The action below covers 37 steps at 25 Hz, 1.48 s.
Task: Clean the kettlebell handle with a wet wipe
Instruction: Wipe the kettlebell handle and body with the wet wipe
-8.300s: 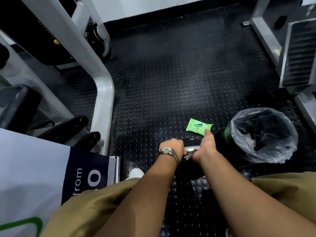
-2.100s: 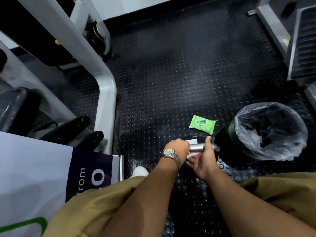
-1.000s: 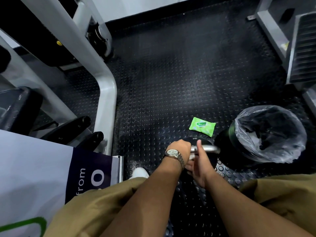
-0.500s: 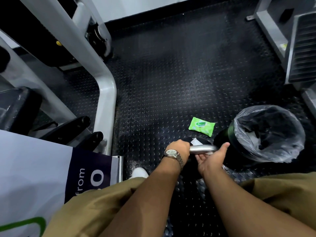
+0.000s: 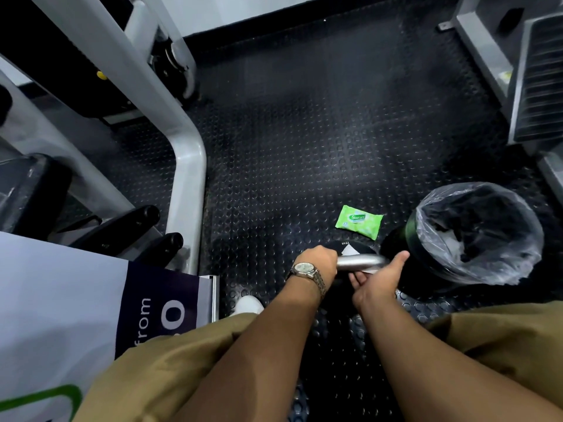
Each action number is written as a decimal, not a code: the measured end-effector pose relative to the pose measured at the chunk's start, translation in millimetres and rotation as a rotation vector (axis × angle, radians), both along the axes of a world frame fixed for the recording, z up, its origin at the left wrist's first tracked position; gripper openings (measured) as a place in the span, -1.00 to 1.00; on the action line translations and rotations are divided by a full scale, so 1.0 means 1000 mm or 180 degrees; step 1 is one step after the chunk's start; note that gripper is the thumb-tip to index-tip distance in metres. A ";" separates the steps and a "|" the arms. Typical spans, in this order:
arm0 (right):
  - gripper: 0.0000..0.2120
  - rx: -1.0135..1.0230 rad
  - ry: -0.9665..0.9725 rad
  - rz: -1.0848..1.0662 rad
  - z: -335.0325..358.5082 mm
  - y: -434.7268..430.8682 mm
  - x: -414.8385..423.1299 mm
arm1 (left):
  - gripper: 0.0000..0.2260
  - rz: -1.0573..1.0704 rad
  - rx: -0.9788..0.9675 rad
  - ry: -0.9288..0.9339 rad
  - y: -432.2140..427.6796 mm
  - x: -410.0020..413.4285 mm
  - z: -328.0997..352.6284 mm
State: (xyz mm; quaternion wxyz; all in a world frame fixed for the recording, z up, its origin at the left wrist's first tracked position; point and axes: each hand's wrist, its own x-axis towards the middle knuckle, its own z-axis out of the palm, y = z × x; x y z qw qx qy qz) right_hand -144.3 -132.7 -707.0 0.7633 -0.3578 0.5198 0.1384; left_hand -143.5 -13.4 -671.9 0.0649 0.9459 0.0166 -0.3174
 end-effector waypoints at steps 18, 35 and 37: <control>-0.38 -0.0009 0.0022 0.0516 0.003 0.012 -0.005 | -0.75 -0.0035 0.0013 -0.0029 -0.001 -0.001 0.001; -0.29 0.0248 -0.0126 0.0988 0.011 0.011 -0.009 | -0.75 -0.0076 0.0149 -0.0067 -0.003 -0.002 0.001; -0.30 0.0227 -0.0238 0.1706 0.013 0.015 -0.019 | -0.76 -0.0130 0.0208 -0.0085 -0.004 -0.001 0.001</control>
